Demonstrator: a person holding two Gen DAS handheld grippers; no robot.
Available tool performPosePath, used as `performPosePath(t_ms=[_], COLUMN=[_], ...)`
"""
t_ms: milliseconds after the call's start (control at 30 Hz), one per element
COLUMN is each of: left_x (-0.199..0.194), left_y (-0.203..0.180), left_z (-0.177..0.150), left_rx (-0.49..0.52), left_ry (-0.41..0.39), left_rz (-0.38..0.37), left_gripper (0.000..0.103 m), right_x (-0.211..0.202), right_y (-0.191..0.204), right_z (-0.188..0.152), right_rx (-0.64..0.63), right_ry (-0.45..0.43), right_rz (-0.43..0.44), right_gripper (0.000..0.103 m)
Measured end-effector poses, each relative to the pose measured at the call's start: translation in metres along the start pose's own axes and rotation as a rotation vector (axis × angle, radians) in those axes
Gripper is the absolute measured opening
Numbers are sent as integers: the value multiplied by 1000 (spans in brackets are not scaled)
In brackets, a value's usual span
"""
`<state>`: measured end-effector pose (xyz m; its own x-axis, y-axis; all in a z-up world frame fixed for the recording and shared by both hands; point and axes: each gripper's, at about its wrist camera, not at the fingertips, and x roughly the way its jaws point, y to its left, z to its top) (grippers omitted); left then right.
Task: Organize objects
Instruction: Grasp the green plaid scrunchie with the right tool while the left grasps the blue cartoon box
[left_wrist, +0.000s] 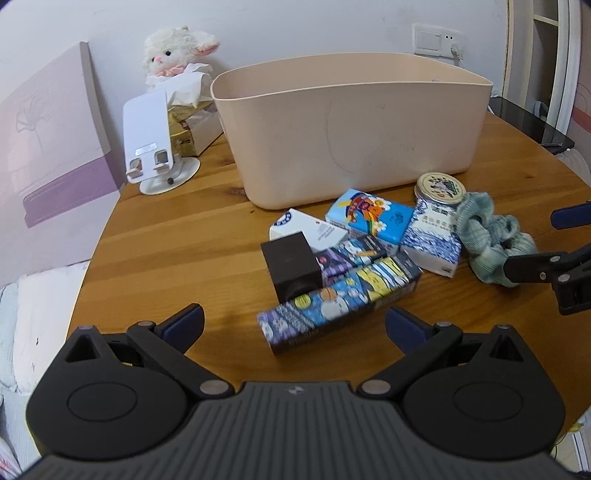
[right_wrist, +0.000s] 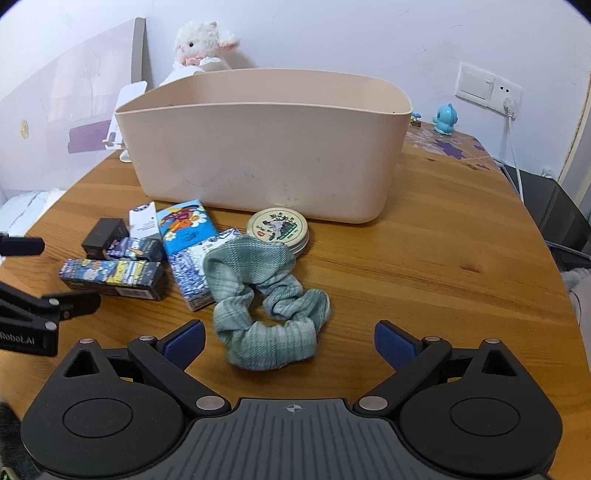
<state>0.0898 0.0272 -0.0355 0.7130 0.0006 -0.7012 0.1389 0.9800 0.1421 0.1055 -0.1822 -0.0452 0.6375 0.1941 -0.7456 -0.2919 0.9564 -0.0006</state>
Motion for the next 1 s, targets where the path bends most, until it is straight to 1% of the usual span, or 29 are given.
performPosePath(t_ms=[167, 233, 400, 467, 500, 533, 600, 667, 700, 767, 833, 1000], left_x=[13, 17, 27, 28, 28, 27, 27, 25, 24, 23, 21, 15], left_y=[2, 0, 0, -1, -2, -3, -7, -11, -11, -11, -11, -12], left_z=[6, 7, 8, 8, 7, 7, 5, 2, 1, -2, -5, -8], left_rx=[19, 28, 6, 2, 4, 9, 21, 30, 26, 9, 3, -10], left_ry=[-38, -50, -44, -44, -46, -41, -29, -23, -18, -3, 6, 20], left_rz=[-57, -78, -121, -135, -145, -158, -151, -140, -144, -170, -181, -188], left_gripper=[103, 103, 103, 102, 91, 86, 84, 80, 76, 72, 66, 57], right_x=[18, 23, 28, 27, 27, 26, 24, 23, 22, 19, 17, 14], right_y=[-3, -3, 1, 3, 4, 5, 7, 7, 7, 7, 6, 3], right_z=[1, 0, 1, 1, 1, 1, 1, 2, 2, 1, -1, -1], right_rx=[0, 4, -12, -13, -16, -21, -26, -26, -24, -28, -24, -26], right_ry=[23, 36, 30, 21, 17, 14, 6, 4, 4, 2, -2, 1], right_rz=[6, 12, 4, 9, 9, 9, 12, 23, 26, 27, 31, 32], right_gripper=[97, 94, 91, 87, 85, 82, 77, 65, 63, 55, 50, 38])
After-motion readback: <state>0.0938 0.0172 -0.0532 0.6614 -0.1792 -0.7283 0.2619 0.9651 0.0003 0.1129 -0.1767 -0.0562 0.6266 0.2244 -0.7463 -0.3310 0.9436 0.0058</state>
